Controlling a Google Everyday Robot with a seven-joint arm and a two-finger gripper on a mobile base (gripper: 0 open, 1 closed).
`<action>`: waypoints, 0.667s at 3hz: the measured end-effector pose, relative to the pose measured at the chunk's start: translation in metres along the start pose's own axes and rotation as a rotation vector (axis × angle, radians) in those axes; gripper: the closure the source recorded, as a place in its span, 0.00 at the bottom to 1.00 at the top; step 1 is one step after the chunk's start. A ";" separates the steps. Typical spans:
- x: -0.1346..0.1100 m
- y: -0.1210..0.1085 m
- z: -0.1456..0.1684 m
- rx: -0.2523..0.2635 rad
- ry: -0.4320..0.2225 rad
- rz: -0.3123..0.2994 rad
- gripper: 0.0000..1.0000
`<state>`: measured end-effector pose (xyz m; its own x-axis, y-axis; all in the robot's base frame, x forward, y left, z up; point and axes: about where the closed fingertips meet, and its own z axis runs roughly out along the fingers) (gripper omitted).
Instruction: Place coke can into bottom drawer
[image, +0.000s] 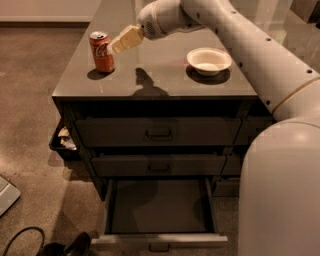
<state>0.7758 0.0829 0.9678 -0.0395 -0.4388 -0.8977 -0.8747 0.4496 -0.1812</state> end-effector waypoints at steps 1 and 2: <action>0.000 0.000 0.000 -0.001 0.000 0.000 0.00; 0.003 0.001 0.010 -0.019 -0.015 0.009 0.00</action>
Offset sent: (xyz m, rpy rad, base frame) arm 0.0095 0.0089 -0.0122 0.0412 0.0125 0.0277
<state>0.7796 0.0899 0.9604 -0.0400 -0.4233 -0.9051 -0.8834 0.4383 -0.1659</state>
